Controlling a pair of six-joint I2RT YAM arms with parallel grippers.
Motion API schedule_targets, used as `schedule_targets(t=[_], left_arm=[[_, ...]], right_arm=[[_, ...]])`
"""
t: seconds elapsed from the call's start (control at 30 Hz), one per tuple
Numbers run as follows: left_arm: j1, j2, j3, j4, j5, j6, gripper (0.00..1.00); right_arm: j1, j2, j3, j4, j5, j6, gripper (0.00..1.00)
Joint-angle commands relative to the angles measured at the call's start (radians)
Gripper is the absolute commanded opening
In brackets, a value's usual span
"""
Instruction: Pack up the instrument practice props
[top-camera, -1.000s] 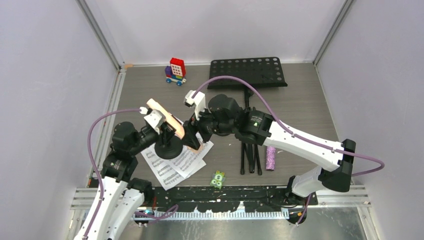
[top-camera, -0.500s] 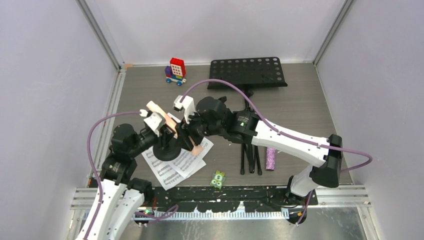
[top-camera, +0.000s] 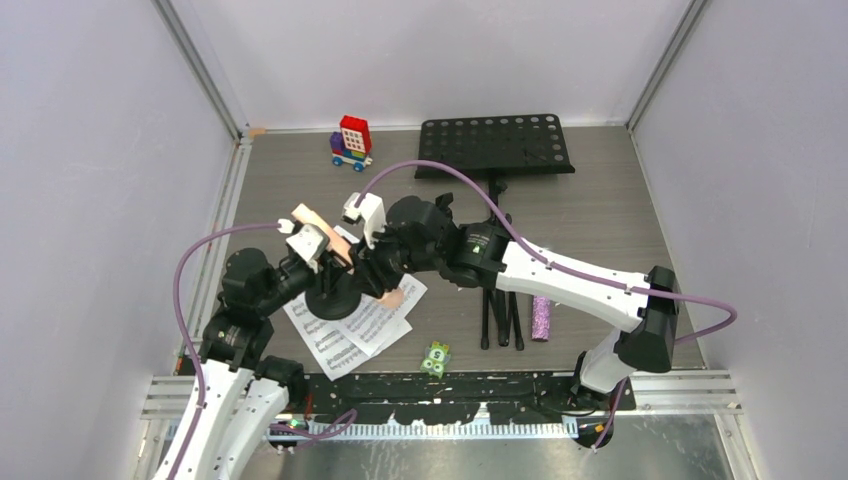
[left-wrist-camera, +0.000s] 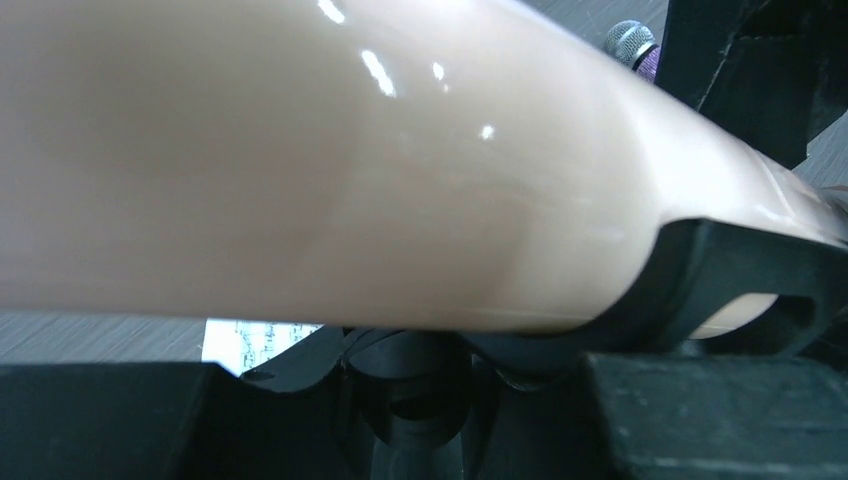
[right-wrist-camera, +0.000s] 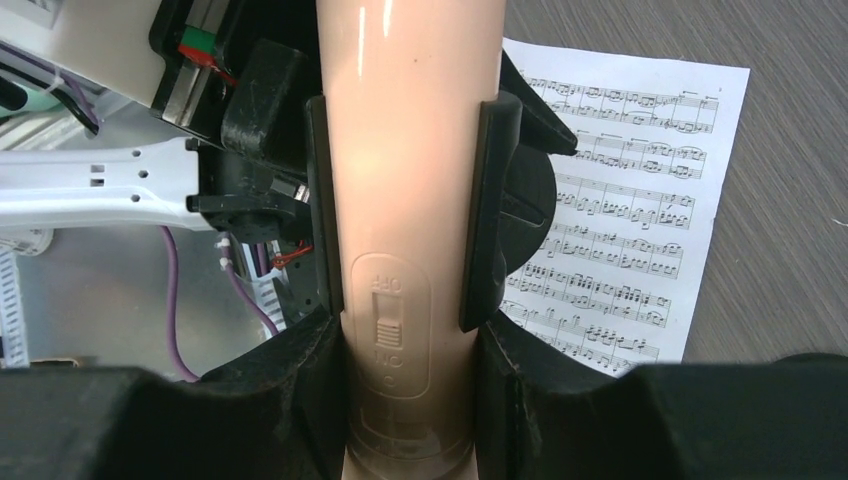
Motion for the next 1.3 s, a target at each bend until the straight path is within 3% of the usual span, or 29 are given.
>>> schedule_targets(t=[0.0, 0.2, 0.57, 1.27], left_arm=[[-0.003, -0.028, 0.022, 0.064, -0.049, -0.002, 0.0], [-0.002, -0.07, 0.02, 0.055, -0.194, -0.035, 0.0], [0.002, -0.079, 0.015, 0.088, -0.231, -0.082, 0.0], [0.007, -0.121, -0.006, 0.107, -0.351, -0.154, 0.0]], right_arm=[[0.01, -0.047, -0.028, 0.03, 0.014, -0.027, 0.0], [0.011, -0.061, -0.067, -0.049, 0.004, -0.027, 0.01], [0.011, -0.199, -0.311, 0.014, 0.065, 0.023, 0.01], [0.07, -0.262, -0.521, -0.034, 0.074, 0.043, 0.01]])
